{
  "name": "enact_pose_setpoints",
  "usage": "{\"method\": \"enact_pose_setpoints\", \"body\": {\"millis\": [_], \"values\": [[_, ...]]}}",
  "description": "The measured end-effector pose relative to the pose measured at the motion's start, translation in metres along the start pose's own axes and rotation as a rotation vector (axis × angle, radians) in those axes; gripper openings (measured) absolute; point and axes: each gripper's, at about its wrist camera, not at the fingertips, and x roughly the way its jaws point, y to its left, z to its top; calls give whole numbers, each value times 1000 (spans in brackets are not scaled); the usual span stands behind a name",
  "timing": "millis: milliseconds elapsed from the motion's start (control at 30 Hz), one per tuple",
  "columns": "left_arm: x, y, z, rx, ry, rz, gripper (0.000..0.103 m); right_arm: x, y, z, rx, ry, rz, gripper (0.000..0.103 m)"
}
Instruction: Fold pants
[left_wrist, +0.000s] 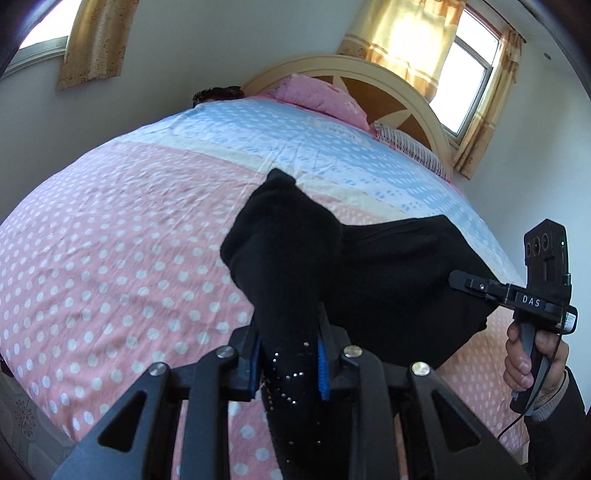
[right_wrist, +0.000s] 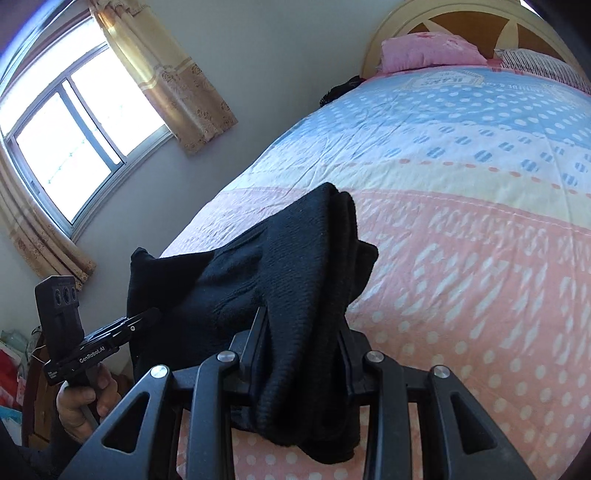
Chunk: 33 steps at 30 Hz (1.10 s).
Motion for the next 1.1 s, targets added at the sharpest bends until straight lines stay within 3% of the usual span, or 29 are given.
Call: {"method": "enact_pose_setpoints", "body": {"millis": [133,400,467,900,1000,1033,1100], "values": [[14,7,-11,7,31,38,30,14,-14,-4,39,25,-12,33],[17,9,-15,51,21,135,55,23,-23,-7,57,48,-31,34],[17,9,-14,52,21,160,66,25,-25,-8,59,50,-36,35],[13,14,-23,19,19,188,81,31,-28,-15,57,64,-93,43],[10,13,-23,12,26,207,87,27,-24,-14,30,57,-155,56],[7,13,-22,9,26,210,87,22,-21,-15,15,43,-198,68],[-2,9,-22,11,17,242,87,8,-15,-15,-5,-1,-254,73]]}}
